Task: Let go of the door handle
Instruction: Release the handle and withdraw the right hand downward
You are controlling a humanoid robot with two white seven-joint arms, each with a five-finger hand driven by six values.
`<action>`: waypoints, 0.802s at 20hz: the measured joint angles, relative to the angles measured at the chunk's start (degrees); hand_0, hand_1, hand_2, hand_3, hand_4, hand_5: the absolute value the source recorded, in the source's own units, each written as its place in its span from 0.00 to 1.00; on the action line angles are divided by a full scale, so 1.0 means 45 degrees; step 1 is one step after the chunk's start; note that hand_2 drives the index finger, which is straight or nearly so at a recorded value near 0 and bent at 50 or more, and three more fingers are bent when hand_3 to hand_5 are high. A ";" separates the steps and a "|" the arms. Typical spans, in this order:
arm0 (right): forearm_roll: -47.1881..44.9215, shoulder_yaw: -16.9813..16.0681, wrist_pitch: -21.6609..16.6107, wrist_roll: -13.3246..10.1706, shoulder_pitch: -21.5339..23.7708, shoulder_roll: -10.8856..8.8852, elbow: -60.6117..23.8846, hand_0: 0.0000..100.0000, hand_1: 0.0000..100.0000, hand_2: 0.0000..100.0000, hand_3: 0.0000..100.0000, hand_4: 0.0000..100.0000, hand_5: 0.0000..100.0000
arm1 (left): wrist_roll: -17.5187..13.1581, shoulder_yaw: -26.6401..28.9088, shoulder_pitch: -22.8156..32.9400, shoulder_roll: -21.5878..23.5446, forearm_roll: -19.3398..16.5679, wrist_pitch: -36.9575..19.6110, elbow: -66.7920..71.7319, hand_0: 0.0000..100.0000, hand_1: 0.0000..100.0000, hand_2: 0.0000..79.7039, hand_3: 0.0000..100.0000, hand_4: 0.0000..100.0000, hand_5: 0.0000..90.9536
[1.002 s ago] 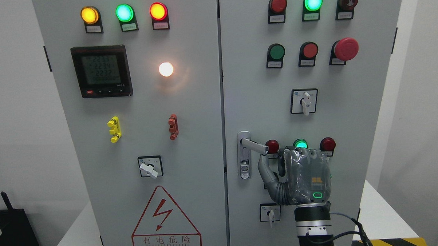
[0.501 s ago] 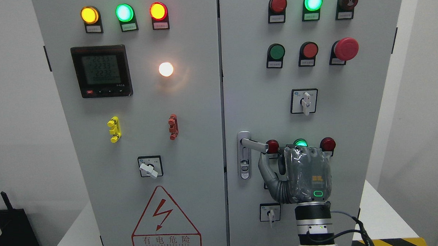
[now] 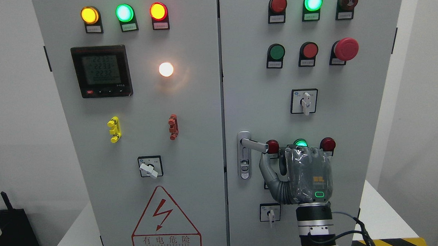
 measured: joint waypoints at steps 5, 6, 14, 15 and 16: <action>-0.0025 0.0015 -0.0240 -0.0196 0.0627 -0.0196 -0.0295 0.58 0.21 1.00 1.00 0.99 0.98 | 0.0000 0.0000 0.0000 0.0001 0.0000 0.0000 0.0000 0.12 0.39 0.00 0.00 0.00 0.00; -0.0029 0.0015 -0.0380 -0.0298 0.0798 -0.0266 -0.0371 0.59 0.20 1.00 1.00 0.97 0.98 | 0.0000 0.0000 0.0000 0.0000 0.0000 0.0000 0.0000 0.12 0.39 0.00 0.00 0.00 0.00; -0.0870 -0.0403 -0.2058 -0.1345 0.2722 -0.1180 -0.1290 0.61 0.18 0.38 0.56 0.43 0.37 | 0.0000 0.0000 -0.0001 0.0000 0.0000 0.0000 0.0000 0.12 0.39 0.00 0.00 0.00 0.00; -0.1083 -0.0547 -0.2474 -0.1410 0.3001 -0.1348 -0.1398 0.61 0.17 0.33 0.47 0.36 0.31 | 0.0000 0.0000 -0.0001 0.0000 0.0000 0.0000 0.0000 0.12 0.39 0.00 0.00 0.00 0.00; -0.1314 -0.0717 -0.2926 -0.1461 0.3247 -0.1516 -0.1497 0.61 0.14 0.17 0.25 0.16 0.16 | 0.0000 0.0000 -0.0001 0.0000 0.0000 0.0000 0.0000 0.12 0.39 0.00 0.00 0.00 0.00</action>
